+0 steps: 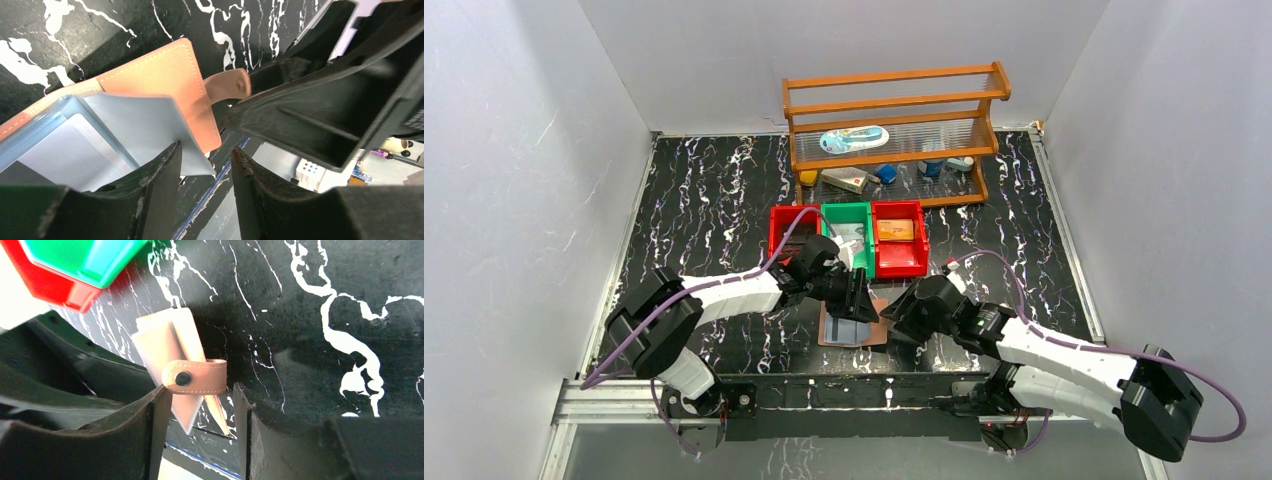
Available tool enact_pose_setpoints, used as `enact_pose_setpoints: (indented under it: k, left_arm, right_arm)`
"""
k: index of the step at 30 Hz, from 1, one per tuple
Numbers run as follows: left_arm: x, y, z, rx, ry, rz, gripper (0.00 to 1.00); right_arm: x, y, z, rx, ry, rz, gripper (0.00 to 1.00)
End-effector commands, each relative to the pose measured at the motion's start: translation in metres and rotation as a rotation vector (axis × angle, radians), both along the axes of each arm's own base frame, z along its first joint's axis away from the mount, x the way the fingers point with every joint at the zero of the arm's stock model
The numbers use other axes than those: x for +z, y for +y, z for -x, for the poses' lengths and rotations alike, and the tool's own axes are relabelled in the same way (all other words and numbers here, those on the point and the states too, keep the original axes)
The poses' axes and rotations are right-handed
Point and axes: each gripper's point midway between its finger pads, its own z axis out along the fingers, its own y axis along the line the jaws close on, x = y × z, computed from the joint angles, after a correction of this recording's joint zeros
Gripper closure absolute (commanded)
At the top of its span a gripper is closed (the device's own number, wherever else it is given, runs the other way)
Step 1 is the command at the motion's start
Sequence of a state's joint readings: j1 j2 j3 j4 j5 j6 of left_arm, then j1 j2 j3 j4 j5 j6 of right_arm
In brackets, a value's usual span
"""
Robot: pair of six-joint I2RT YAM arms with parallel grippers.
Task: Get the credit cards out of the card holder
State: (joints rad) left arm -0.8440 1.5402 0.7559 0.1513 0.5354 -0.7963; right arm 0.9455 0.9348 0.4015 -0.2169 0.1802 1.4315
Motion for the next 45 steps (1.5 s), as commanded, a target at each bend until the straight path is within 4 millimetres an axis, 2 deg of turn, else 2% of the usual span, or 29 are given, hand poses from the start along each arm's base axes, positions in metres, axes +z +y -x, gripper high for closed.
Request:
enact_pose_setpoints:
  k: [1,14,18,21,26,31,35,39,42,45]
  left_arm:
    - [-0.007,-0.001,0.008,-0.016,0.026,-0.025,0.62]
    - [-0.029,0.009,0.025,-0.045,0.078,-0.072,0.76]
    - [-0.037,0.014,0.030,-0.048,0.091,-0.100,0.77]
    - [-0.036,0.012,0.030,-0.059,0.080,-0.095,0.73]
    - [-0.035,0.008,0.028,-0.072,0.069,-0.102,0.71]
    - [-0.049,0.012,0.032,-0.082,0.092,-0.158,0.70]
    - [-0.057,0.014,0.035,-0.086,0.089,-0.187,0.70]
    - [-0.055,0.017,0.035,-0.077,0.071,-0.196,0.68]
    - [-0.048,0.018,0.032,-0.074,0.045,-0.191,0.67]
    - [-0.036,0.019,0.026,-0.058,-0.001,-0.192,0.66]
  right_arm:
    - [0.007,-0.010,-0.012,-0.078,-0.046,0.000,0.45]
    - [0.012,0.003,-0.017,0.001,-0.073,0.006,0.47]
    - [0.010,0.009,-0.018,0.045,-0.058,0.024,0.47]
    - [0.010,0.013,-0.019,0.072,-0.055,0.038,0.39]
    - [0.013,0.019,-0.023,0.095,-0.064,0.041,0.36]
    - [0.014,0.014,-0.024,0.082,-0.070,0.056,0.30]
    - [0.014,0.012,-0.024,0.069,-0.079,0.055,0.30]
    - [0.005,0.011,-0.021,0.075,-0.058,0.060,0.36]
    - [-0.006,0.014,-0.018,0.101,-0.023,0.087,0.47]
    - [-0.015,0.014,-0.017,0.126,0.017,0.145,0.52]
